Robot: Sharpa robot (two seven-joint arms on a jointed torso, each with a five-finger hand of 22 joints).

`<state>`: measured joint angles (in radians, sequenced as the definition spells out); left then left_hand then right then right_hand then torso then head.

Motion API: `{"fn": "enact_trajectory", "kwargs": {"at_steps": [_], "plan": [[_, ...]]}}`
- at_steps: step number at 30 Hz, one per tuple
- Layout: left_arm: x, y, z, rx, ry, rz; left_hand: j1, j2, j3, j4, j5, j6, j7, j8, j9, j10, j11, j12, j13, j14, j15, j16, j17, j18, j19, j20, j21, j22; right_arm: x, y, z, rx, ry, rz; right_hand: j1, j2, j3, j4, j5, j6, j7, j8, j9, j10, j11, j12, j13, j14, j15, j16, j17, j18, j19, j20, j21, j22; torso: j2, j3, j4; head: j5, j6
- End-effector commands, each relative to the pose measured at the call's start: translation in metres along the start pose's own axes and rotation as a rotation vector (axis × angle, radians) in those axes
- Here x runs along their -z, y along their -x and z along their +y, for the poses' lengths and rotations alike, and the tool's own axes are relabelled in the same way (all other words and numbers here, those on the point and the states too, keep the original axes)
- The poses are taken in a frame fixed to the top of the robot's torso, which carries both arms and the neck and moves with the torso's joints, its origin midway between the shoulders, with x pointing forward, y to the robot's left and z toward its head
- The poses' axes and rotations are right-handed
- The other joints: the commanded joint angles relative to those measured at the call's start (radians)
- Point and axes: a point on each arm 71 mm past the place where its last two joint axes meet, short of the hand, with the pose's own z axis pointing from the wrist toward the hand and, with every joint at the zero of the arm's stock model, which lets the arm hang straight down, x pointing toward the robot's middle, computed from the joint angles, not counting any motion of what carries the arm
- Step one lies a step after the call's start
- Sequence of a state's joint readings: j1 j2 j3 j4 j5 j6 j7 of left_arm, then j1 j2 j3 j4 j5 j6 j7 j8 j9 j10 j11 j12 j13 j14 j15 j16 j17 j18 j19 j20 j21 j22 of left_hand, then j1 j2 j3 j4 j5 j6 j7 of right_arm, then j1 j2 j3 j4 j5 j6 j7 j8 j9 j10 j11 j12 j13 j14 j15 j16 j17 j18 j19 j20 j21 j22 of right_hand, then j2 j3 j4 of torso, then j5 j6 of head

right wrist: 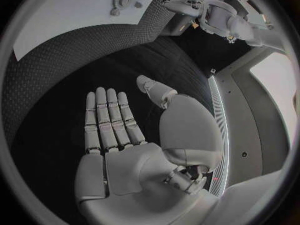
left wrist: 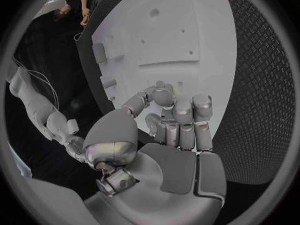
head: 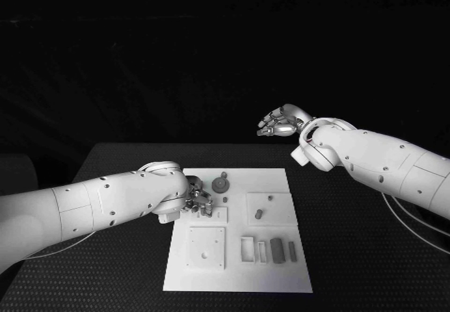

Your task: Assemble the parts on the task board

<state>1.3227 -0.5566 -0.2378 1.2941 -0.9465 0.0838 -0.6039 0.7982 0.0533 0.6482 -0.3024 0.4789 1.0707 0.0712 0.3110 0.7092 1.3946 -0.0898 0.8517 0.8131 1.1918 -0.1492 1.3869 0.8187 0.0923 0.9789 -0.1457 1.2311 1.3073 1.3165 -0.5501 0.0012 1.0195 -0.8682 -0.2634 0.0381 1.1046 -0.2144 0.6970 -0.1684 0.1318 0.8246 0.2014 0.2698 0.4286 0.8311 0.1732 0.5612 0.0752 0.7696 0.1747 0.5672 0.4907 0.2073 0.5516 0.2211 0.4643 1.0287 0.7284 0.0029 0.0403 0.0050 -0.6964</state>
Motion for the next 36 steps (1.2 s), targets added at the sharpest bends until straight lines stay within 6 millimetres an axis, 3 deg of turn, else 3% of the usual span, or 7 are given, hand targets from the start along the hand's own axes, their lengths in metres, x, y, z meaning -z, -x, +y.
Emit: {"fn": "enact_trajectory", "kwargs": {"at_steps": [1, 12, 18, 36], "plan": [[0.0, -0.002, 0.0, -0.016, -0.002, 0.003, 0.002, 0.012, 0.046, 0.01, 0.003, 0.093, -0.066, 0.005, 0.13, -0.009, -0.016, -0.002, 0.001, 0.046, -0.062, 0.004, -0.002, 0.018, 0.005, -0.122, 0.007, 0.015, 0.0, -0.001, 0.001, 0.002, 0.009, 0.015, 0.006, 0.005, -0.003, -0.001, 0.005, -0.002, 0.0, 0.006, -0.001, 0.009, 0.001, -0.005, -0.002, -0.007, -0.002, -0.004, -0.001, -0.008, -0.008, -0.002, -0.004, 0.001, 0.0, 0.0001, 0.0005, 0.0, -0.001], [-0.001, -0.004, -0.004, -0.027, -0.007, 0.016, 0.0, 0.007, 0.045, 0.011, 0.002, 0.094, -0.065, 0.005, 0.132, -0.007, -0.016, -0.002, 0.001, 0.047, -0.062, 0.005, -0.003, 0.018, 0.006, -0.122, 0.007, 0.015, 0.0, -0.002, 0.001, 0.002, 0.01, 0.019, 0.006, 0.005, -0.003, -0.002, 0.006, -0.002, 0.0, 0.006, -0.002, 0.009, 0.001, -0.005, -0.002, -0.008, -0.002, -0.004, -0.001, -0.008, -0.008, -0.002, -0.005, 0.002, 0.0, 0.0005, 0.0004, 0.0, -0.003], [-0.002, -0.005, -0.006, -0.055, -0.009, 0.008, -0.027, 0.0, 0.03, 0.034, -0.047, 0.116, -0.068, 0.01, 0.142, 0.003, -0.017, -0.006, -0.002, 0.049, -0.063, 0.008, -0.011, 0.016, 0.011, -0.12, 0.005, 0.009, 0.001, -0.002, 0.002, 0.004, 0.011, 0.022, 0.008, 0.005, -0.003, -0.003, 0.006, -0.002, 0.0, 0.006, -0.002, 0.009, 0.001, -0.006, -0.003, -0.009, -0.002, -0.005, -0.002, -0.008, -0.009, -0.002, -0.006, 0.002, 0.0, 0.0006, 0.0001, 0.0, -0.004], [-0.003, -0.009, -0.01, -0.06, -0.018, 0.02, -0.04, 0.009, 0.029, 0.05, -0.059, 0.125, -0.068, 0.008, 0.148, 0.008, -0.017, -0.009, -0.004, 0.049, -0.062, 0.011, -0.018, 0.017, 0.013, -0.119, 0.003, 0.007, 0.001, -0.004, 0.002, 0.005, 0.01, 0.034, 0.009, 0.006, -0.003, -0.005, 0.01, -0.001, 0.0, 0.007, -0.004, 0.01, 0.001, -0.006, -0.004, -0.013, 0.0, -0.006, -0.003, -0.009, -0.013, -0.001, -0.008, 0.004, 0.0, -0.0001, 0.0001, -0.002, -0.008]]}}
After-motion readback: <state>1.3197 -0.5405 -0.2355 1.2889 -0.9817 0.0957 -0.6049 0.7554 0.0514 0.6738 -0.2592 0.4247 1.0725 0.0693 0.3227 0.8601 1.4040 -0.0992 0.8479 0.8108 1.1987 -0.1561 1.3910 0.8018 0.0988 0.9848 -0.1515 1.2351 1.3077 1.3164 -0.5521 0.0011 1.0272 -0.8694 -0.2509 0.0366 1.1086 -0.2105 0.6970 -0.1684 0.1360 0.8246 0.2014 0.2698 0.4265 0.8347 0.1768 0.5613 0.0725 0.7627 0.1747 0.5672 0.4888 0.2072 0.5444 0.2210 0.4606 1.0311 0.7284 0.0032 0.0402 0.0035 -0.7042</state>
